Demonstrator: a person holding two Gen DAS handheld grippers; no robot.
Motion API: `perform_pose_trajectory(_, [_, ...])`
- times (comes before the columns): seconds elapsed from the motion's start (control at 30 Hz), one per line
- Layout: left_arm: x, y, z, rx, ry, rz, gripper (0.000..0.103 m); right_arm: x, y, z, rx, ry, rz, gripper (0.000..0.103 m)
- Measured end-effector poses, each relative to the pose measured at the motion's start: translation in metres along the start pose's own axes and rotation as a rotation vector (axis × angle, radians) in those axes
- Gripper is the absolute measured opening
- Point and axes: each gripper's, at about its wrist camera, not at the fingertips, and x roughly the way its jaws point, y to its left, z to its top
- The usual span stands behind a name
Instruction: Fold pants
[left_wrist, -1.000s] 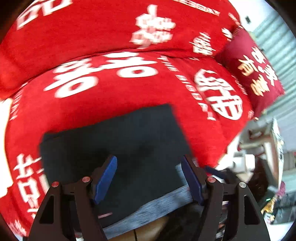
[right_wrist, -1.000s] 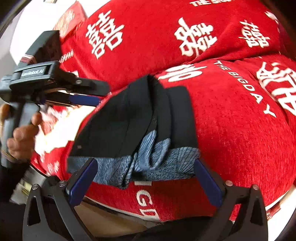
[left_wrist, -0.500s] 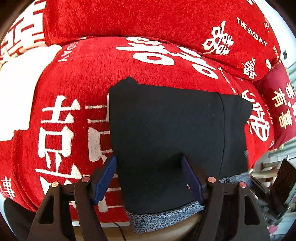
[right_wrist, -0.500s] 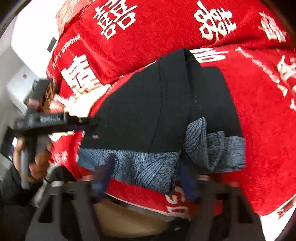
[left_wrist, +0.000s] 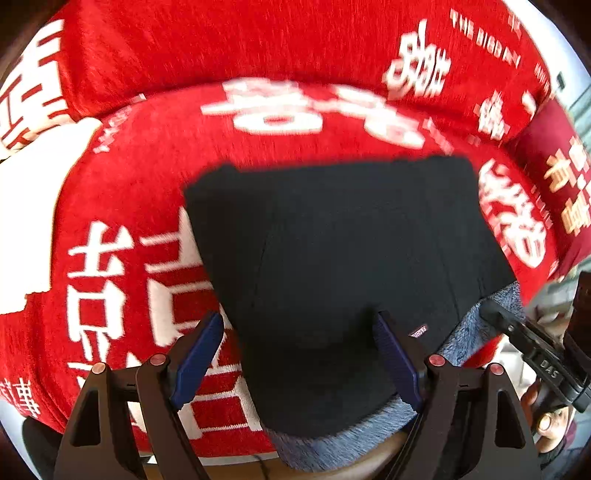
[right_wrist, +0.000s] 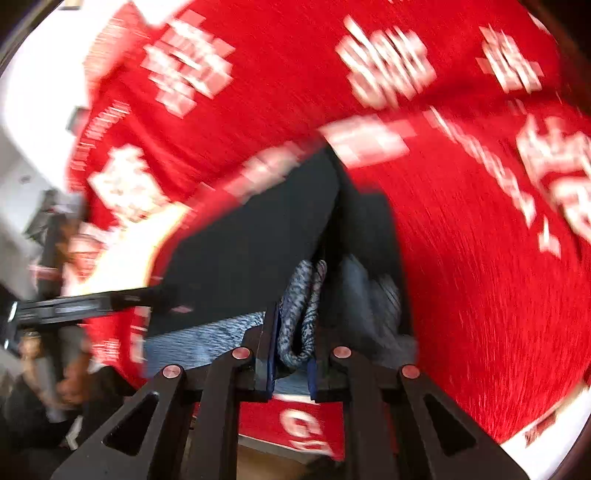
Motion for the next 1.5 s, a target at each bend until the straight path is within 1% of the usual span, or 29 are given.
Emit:
perform_pose_trajectory(0.13, [0.007, 0.006, -0.001, -0.043, -0.004, -0.016, 0.088, -0.009, 0.009, 0.000, -0.019, -0.061, -0.007, 0.014])
perform_pose_trajectory(0.2, [0.002, 0.006, 0.001, -0.039, -0.012, -0.019, 0.088, -0.015, 0.008, 0.005, -0.002, -0.052, 0.000, 0.021])
perform_pose_trajectory(0.27, [-0.005, 0.006, 0.003, -0.033, -0.051, -0.002, 0.088, -0.030, 0.008, 0.015, -0.001, -0.079, 0.010, 0.026])
perform_pose_trajectory(0.33, [-0.001, 0.003, 0.005, -0.021, -0.044, 0.018, 0.088, -0.047, 0.017, 0.029, -0.055, -0.165, -0.048, 0.042])
perform_pose_trajectory(0.4, [0.006, 0.000, 0.005, -0.010, -0.036, 0.037, 0.088, -0.059, 0.025, 0.045, -0.079, -0.241, -0.114, 0.084])
perform_pose_trajectory(0.43, [0.007, -0.002, 0.004, -0.006, -0.042, 0.047, 0.090, -0.059, 0.031, 0.058, -0.092, -0.279, -0.129, 0.087])
perform_pose_trajectory(0.47, [0.009, -0.003, 0.003, -0.003, -0.044, 0.048, 0.094, -0.058, 0.036, 0.068, -0.107, -0.291, -0.128, 0.087])
perform_pose_trajectory(0.5, [0.011, -0.005, 0.003, -0.001, -0.045, 0.046, 0.094, -0.053, 0.042, 0.078, -0.123, -0.286, -0.126, 0.087])
perform_pose_trajectory(0.57, [0.012, -0.008, 0.002, 0.003, -0.049, 0.057, 0.096, -0.030, 0.053, 0.102, -0.161, -0.224, -0.140, 0.087])
perform_pose_trajectory(0.6, [0.013, -0.008, 0.003, 0.003, -0.048, 0.058, 0.096, -0.010, 0.055, 0.113, -0.193, -0.164, -0.177, 0.087])
perform_pose_trajectory(0.67, [0.014, -0.008, 0.004, -0.001, -0.046, 0.057, 0.096, 0.022, 0.048, 0.122, -0.213, -0.087, -0.253, 0.087])
perform_pose_trajectory(0.7, [0.014, -0.008, 0.004, -0.001, -0.045, 0.057, 0.098, 0.037, 0.042, 0.125, -0.200, -0.045, -0.262, 0.086])
perform_pose_trajectory(0.73, [0.015, -0.008, 0.004, -0.003, -0.045, 0.055, 0.098, 0.050, 0.033, 0.125, -0.173, -0.006, -0.222, 0.082])
perform_pose_trajectory(0.77, [0.016, -0.007, 0.003, -0.003, -0.045, 0.055, 0.098, 0.057, 0.025, 0.123, -0.142, 0.023, -0.159, 0.061])
perform_pose_trajectory(0.8, [0.017, -0.006, 0.004, -0.004, -0.043, 0.053, 0.098, 0.057, 0.023, 0.122, -0.142, 0.015, -0.165, 0.052])
perform_pose_trajectory(0.87, [0.017, -0.004, 0.004, -0.011, -0.035, 0.041, 0.098, 0.046, 0.024, 0.121, -0.163, -0.014, -0.136, 0.045])
perform_pose_trajectory(0.97, [0.010, -0.005, 0.005, -0.022, -0.044, 0.010, 0.098, 0.016, 0.022, 0.117, -0.150, -0.063, -0.106, 0.044])
perform_pose_trajectory(1.0, [0.007, -0.007, 0.006, -0.015, -0.055, 0.007, 0.098, 0.009, 0.020, 0.115, -0.147, -0.080, -0.111, 0.026])
perform_pose_trajectory(1.03, [0.008, -0.010, 0.006, -0.003, -0.058, 0.015, 0.098, 0.006, 0.014, 0.114, -0.132, -0.092, -0.138, 0.004])
perform_pose_trajectory(1.1, [0.015, -0.016, 0.004, 0.024, -0.056, 0.043, 0.099, 0.011, -0.007, 0.113, -0.056, -0.069, -0.105, 0.007])
perform_pose_trajectory(1.13, [0.020, -0.018, 0.003, 0.031, -0.056, 0.055, 0.101, 0.020, -0.015, 0.111, -0.032, -0.042, -0.108, 0.008])
perform_pose_trajectory(1.2, [0.023, -0.021, 0.001, 0.041, -0.065, 0.065, 0.102, 0.037, -0.014, 0.105, -0.071, -0.007, -0.192, 0.009])
perform_pose_trajectory(1.27, [0.021, -0.018, 0.002, 0.029, -0.054, 0.054, 0.102, 0.029, -0.002, 0.103, -0.106, -0.036, -0.227, 0.009])
perform_pose_trajectory(1.33, [0.014, -0.014, 0.005, 0.010, -0.054, 0.044, 0.102, 0.012, 0.009, 0.105, -0.114, -0.077, -0.220, 0.010])
perform_pose_trajectory(1.37, [0.007, -0.012, 0.007, 0.000, -0.079, 0.046, 0.102, 0.003, 0.017, 0.106, -0.133, -0.108, -0.214, 0.018])
perform_pose_trajectory(1.4, [0.002, -0.011, 0.010, -0.006, -0.103, 0.044, 0.102, -0.006, 0.030, 0.108, -0.168, -0.147, -0.212, 0.040])
perform_pose_trajectory(1.43, [-0.005, -0.011, 0.014, -0.016, -0.133, 0.036, 0.102, -0.010, 0.040, 0.109, -0.196, -0.167, -0.211, 0.058])
perform_pose_trajectory(1.47, [-0.009, -0.009, 0.018, -0.030, -0.155, 0.028, 0.102, -0.011, 0.052, 0.110, -0.227, -0.186, -0.201, 0.092])
perform_pose_trajectory(1.5, [-0.013, -0.008, 0.026, -0.058, -0.171, 0.020, 0.102, -0.011, 0.065, 0.110, -0.267, -0.205, -0.181, 0.098])
